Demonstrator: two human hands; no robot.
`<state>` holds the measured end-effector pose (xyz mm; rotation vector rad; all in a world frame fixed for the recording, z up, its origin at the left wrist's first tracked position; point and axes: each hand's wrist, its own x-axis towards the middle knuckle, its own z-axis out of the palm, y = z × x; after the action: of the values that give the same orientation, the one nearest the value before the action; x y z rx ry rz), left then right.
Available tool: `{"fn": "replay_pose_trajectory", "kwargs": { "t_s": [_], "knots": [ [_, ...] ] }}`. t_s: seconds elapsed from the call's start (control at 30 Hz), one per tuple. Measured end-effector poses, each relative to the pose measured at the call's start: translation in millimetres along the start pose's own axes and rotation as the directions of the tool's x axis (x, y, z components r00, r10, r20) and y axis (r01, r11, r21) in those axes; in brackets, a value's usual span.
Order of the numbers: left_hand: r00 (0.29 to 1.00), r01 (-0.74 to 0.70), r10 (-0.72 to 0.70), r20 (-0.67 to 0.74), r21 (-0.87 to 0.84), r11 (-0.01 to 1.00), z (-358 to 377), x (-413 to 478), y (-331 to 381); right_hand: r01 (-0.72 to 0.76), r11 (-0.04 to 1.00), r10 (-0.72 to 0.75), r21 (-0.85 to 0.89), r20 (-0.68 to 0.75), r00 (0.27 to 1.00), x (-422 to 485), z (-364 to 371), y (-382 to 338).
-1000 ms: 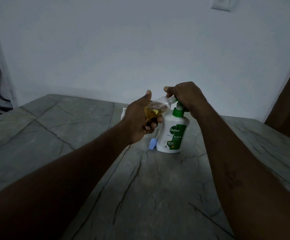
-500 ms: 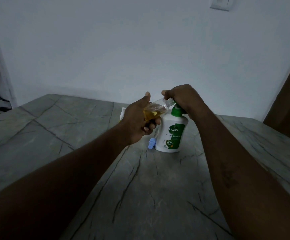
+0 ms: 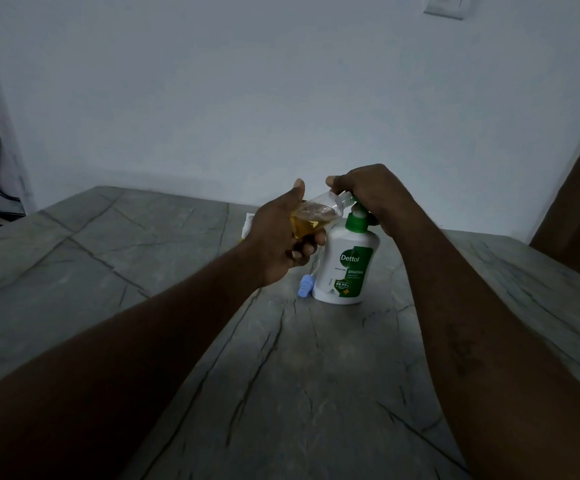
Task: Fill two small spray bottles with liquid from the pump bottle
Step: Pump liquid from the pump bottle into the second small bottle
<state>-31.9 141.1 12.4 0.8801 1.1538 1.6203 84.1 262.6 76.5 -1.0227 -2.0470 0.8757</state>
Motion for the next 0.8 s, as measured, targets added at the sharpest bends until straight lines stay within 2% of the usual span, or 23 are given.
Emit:
{"fn": "replay_pose_trajectory", "kwargs": {
  "t_s": [0.17,0.47,0.8],
  "knots": [
    [1.0,0.002,-0.001,-0.006,0.012,1.0,-0.9,-0.6,-0.9,-0.029,0.999,0.029,0.024,-0.002,1.0,-1.9,3.0,3.1],
    [1.0,-0.02,0.02,0.012,-0.002,1.0,-1.3,2.0,-0.3,0.09,0.99,-0.098,-0.111,-0.066,0.993,1.3,-1.8,-0.7],
    [1.0,-0.01,0.01,0.001,-0.006,1.0,-1.6,1.3,-0.8,-0.011,1.0,0.01,-0.012,-0.019,1.0,2.2,0.3,3.0]
  ]
}}
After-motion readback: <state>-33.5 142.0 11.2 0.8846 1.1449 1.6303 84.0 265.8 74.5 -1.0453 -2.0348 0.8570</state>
